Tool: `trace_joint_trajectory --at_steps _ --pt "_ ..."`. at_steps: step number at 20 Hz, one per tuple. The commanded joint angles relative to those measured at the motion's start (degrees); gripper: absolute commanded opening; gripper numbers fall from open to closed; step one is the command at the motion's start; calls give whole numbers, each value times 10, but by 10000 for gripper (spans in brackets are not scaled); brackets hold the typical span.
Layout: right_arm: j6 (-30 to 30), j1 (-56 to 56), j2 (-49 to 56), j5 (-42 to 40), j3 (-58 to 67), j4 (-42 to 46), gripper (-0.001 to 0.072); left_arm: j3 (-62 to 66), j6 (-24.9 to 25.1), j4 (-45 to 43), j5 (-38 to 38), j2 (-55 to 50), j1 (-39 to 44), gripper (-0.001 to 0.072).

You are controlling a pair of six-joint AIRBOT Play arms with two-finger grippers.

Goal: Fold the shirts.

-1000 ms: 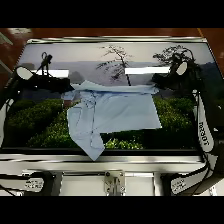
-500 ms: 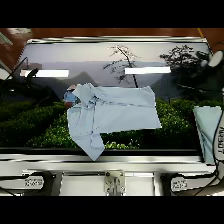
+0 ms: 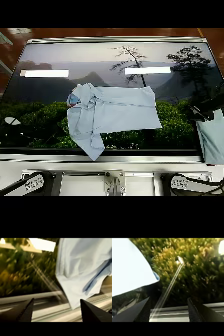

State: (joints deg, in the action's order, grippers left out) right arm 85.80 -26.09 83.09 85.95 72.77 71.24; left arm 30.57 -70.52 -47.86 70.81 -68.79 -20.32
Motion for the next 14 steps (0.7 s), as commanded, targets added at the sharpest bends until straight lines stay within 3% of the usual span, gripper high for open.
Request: trace_joint_trajectory --at_steps 1,7,12,13,14 --pt "-11 17 -5 -31 -36 -21 571 -65 56 99 -81 -2 2 631" --pt "-10 27 -5 -43 -36 -19 571 -65 56 110 -153 -33 49 628" --pt "-3 28 -5 -38 -46 -20 574 -65 56 136 -187 -42 66 151" --pt "-5 27 -5 -40 -62 -21 652 -65 59 136 -184 -42 66 75" --pt "-22 27 -5 -48 -85 -33 673 -65 69 136 -178 -42 66 35"
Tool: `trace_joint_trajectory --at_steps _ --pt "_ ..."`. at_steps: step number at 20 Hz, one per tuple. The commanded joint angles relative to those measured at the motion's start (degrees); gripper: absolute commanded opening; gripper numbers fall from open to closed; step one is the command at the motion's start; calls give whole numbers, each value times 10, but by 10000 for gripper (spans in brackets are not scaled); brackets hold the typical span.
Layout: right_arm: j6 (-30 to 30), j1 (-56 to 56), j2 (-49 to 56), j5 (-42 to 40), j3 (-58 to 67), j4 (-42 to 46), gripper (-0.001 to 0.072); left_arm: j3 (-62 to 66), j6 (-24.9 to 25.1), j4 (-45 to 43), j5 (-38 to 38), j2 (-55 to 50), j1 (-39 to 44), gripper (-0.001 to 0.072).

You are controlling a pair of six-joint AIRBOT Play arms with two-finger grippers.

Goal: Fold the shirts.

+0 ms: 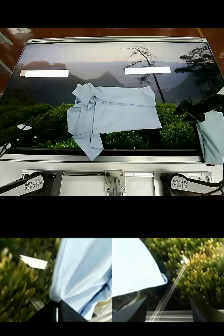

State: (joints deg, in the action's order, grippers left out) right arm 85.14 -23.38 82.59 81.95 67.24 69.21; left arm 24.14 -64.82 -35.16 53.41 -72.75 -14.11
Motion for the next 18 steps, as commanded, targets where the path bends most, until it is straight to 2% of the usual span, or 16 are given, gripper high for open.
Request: trace_joint_trajectory --at_steps 1,4,6,11,15,16,18 --pt "-25 0 2 -18 -49 -27 673 -1 14 9 2 -2 4 35" --pt "-25 0 26 -48 -83 -59 672 1 21 9 16 4 4 35" --pt "-35 0 55 -57 -86 -95 672 9 52 9 40 7 4 34" --pt "-40 6 104 -67 -86 -128 671 16 56 9 60 7 4 35" --pt "-46 60 126 -92 -86 -126 667 31 56 9 63 7 4 34" --pt "-46 75 129 -103 -86 -126 578 40 56 9 66 7 4 34" --pt "-42 95 128 -113 -86 -137 313 64 56 9 74 7 1 34"
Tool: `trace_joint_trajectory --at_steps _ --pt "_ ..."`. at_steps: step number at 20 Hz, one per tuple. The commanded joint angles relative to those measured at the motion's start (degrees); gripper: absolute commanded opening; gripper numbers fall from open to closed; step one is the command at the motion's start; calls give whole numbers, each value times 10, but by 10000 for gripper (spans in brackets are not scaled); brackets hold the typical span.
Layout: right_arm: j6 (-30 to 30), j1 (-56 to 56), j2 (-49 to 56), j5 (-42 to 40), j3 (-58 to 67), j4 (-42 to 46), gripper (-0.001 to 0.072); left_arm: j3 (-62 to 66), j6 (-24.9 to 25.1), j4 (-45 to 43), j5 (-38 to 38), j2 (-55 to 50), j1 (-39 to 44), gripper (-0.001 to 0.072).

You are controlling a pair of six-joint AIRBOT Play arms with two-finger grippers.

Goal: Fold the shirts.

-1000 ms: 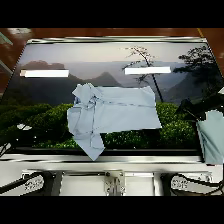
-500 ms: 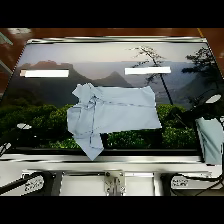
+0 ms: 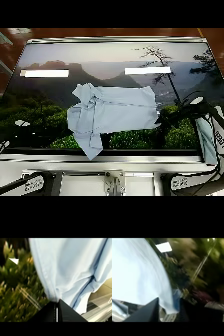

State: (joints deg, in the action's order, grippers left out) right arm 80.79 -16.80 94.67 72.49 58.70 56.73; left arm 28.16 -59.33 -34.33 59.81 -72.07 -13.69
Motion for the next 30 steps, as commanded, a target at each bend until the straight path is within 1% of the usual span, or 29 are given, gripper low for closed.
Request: trace_joint_trajectory --at_steps 1,2,4,6,7,9,11,12,14,15,16,17,18,20,21,23,24,25,27,30 --pt "-5 36 7 -15 1 -25 205 44 1 -6 20 0 -7 34" --pt "-25 38 7 -3 7 -40 66 70 1 -14 37 1 -12 34" --pt "-64 38 -5 45 35 -65 64 140 1 -37 84 12 -23 32" --pt "-83 37 -52 72 88 -62 64 238 -10 -59 128 45 -31 32" --pt "-95 36 -85 74 123 -57 64 296 -18 -70 139 67 -33 32" --pt "-143 36 -165 74 213 -51 63 432 -21 -79 143 120 -38 32" --pt "-155 36 -248 52 316 -43 64 584 -21 -79 130 167 -43 33" --pt "-155 36 -292 23 367 -34 64 655 -20 -79 113 188 -44 33" --pt "-153 36 -377 -60 440 -4 64 779 -20 -79 45 229 -45 34" --pt "-153 36 -421 -104 461 12 64 828 -20 -79 7 252 -45 34" --pt "-153 36 -458 -131 473 26 64 858 -20 -80 -16 269 -45 34" --pt "-147 36 -492 -148 480 49 64 879 -21 -85 -27 286 -45 34" --pt "-132 36 -527 -155 481 77 64 890 -36 -99 -28 307 -45 33" --pt "-110 36 -583 -150 481 138 64 891 -143 -175 -23 347 -45 34" --pt "-99 36 -606 -143 481 169 64 891 -169 -228 -8 364 -45 34" --pt "-69 36 -636 -111 481 221 64 890 -175 -293 43 384 -45 34" --pt "-59 36 -642 -87 481 240 64 890 -191 -300 72 387 -45 34" --pt "-58 36 -642 -60 481 250 64 890 -196 -300 101 386 -45 34" --pt "-59 36 -632 -4 480 259 64 879 -196 -300 153 384 -45 34" --pt "-57 36 -601 72 480 263 64 848 -195 -300 181 384 -45 33"
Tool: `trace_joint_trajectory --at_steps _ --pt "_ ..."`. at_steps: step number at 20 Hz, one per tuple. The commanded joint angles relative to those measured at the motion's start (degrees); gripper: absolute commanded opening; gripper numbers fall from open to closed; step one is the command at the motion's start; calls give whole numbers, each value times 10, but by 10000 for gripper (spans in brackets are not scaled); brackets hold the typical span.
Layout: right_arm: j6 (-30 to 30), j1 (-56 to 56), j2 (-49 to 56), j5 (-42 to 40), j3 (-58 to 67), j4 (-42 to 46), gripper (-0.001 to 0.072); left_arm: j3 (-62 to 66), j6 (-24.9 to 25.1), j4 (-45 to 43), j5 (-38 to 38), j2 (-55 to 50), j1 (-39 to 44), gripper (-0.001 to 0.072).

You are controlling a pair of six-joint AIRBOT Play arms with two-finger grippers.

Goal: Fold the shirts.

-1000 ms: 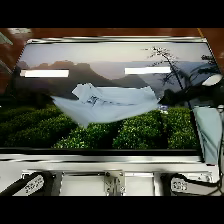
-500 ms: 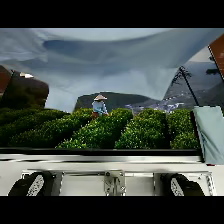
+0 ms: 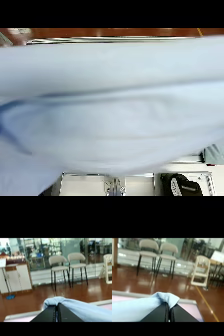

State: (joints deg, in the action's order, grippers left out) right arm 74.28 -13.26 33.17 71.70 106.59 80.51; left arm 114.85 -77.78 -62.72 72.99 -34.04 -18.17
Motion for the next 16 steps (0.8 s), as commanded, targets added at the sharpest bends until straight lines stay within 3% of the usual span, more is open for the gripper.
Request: trace_joint_trajectory --at_steps 1,5,8,9,12,16 --pt "11 0 28 110 1 29 64 -32 -9 -16 59 2 0 33" --pt "38 0 108 256 -29 33 64 -143 -10 -16 144 -7 0 34" --pt "48 0 153 271 -160 27 64 -301 -10 -16 138 -12 0 34" --pt "48 0 166 241 -217 28 63 -361 -9 -17 112 -21 0 34" --pt "48 0 244 29 -358 7 63 -495 13 -1 -47 -96 2 34" --pt "47 37 411 -235 -373 -69 64 -513 94 124 -223 -296 36 34"
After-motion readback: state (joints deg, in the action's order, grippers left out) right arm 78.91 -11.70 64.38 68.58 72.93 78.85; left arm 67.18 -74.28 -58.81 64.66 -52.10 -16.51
